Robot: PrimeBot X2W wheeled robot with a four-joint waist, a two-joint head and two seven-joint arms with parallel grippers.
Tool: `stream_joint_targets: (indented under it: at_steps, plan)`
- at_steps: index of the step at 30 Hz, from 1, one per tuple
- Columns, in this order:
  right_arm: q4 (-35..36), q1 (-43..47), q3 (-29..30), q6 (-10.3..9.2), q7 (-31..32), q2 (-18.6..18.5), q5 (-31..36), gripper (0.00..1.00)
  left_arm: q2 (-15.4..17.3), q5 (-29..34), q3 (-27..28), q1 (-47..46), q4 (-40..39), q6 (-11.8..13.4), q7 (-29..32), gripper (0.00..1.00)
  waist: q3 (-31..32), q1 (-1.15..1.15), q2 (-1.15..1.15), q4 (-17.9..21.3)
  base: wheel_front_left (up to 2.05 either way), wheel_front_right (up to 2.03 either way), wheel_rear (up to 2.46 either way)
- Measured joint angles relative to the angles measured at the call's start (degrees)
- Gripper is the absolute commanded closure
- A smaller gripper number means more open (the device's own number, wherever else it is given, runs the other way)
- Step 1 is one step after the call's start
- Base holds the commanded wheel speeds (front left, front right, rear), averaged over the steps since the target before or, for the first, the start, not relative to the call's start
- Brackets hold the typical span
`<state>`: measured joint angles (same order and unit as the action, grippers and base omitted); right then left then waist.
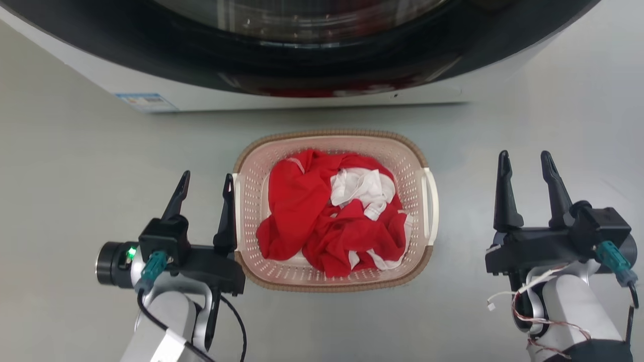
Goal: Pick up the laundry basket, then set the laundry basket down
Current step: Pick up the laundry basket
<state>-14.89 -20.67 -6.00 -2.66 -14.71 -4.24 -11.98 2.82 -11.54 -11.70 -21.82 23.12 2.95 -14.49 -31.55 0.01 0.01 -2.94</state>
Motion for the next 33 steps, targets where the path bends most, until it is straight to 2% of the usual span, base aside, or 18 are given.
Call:
stream_joint_targets:
  at_steps: [13, 20, 33]
  plan:
    - [-6.08, -9.66, -0.92, 0.67, 0.0, 0.0, 0.44, 0.0, -0.71, -2.05, -0.02, -10.62, 7.84, -0.01, 0.0, 0.0, -11.18, 0.0, 0.0, -1.11, 0.0, 0.0, 0.0]
    - [-9.58, -12.86, -1.24, 0.99, 0.0, 0.01, 0.44, 0.0, -0.87, -2.54, -0.08, -12.92, 12.36, -0.01, 0.0, 0.0, -16.31, 0.0, 0.0, -1.42, 0.0, 0.0, 0.0]
    - [-13.85, -15.24, -3.47, 1.74, 0.0, 0.18, 0.43, 0.0, -0.99, -2.93, -1.13, -15.35, 19.45, -0.54, 0.0, 0.0, -19.72, -0.01, 0.0, -1.16, 0.0, 0.0, 0.0]
